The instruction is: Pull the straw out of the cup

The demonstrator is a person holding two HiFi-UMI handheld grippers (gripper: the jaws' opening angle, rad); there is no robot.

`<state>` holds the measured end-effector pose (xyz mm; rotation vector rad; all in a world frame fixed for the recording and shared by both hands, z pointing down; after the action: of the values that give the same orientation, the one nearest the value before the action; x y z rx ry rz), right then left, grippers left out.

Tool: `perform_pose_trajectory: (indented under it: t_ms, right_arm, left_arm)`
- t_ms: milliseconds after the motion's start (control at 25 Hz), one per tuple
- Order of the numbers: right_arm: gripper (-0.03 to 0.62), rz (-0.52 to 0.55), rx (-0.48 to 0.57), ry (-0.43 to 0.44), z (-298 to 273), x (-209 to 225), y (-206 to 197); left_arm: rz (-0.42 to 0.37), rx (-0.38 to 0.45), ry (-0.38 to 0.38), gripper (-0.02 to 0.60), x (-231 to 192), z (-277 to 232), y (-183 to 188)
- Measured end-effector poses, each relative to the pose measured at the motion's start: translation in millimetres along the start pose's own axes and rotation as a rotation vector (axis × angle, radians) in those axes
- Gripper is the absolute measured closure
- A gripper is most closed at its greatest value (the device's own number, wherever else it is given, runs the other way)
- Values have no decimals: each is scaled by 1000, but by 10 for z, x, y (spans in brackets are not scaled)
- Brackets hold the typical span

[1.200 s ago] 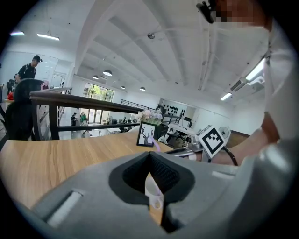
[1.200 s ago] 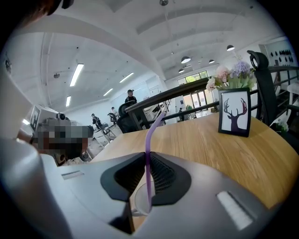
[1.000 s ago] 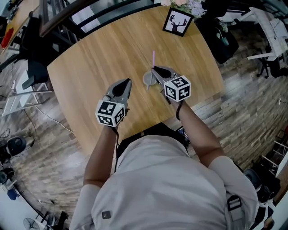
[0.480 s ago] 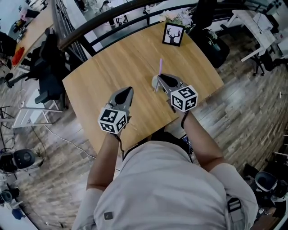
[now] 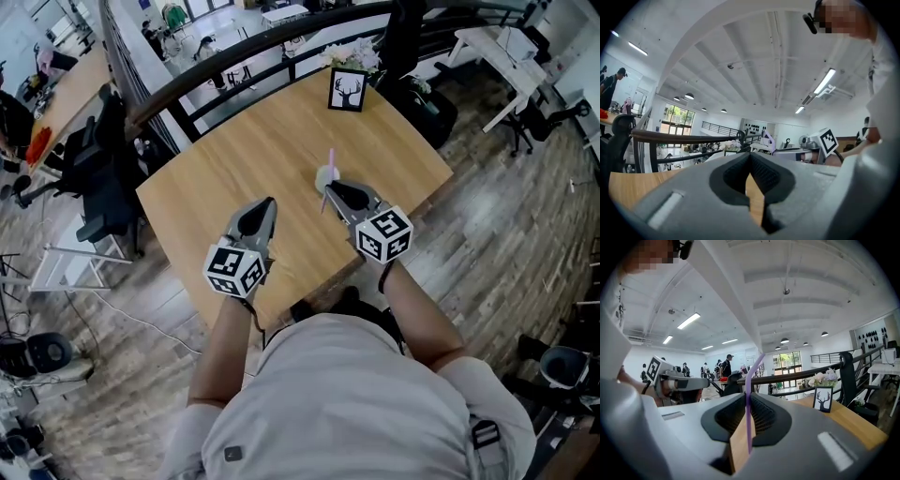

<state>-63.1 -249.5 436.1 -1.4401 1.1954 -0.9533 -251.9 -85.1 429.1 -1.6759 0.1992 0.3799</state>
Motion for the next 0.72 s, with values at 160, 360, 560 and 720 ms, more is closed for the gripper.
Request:
perform_pose_trajectory:
  t_ms: [160,360,560,720]
  right_arm:
    - [551,19,32,-2,201,-64,102]
    - [551,38,62,13,518,-64,206]
    - [551,46,87,48,976,-21,217]
    - [551,49,100,74,1445,8,120]
  left_arm:
    - [-16,12,-13,578,203,66,-4]
    - [-9,22,0,578,497,62,-31]
    - [-8,14,9,578,949,10,-136]
    - [-20,26,24,578,1414,42,-292]
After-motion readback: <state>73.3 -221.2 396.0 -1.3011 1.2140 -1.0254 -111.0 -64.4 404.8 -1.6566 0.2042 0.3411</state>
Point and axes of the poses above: the fingertips, and each gripper's own axes: z backward along the fingers, x to its right, y out of its top, the point moved 10 cm from there along z, backward along the fingers, and after that the axes turned 10 degrees about z, right-handed, at the moved point
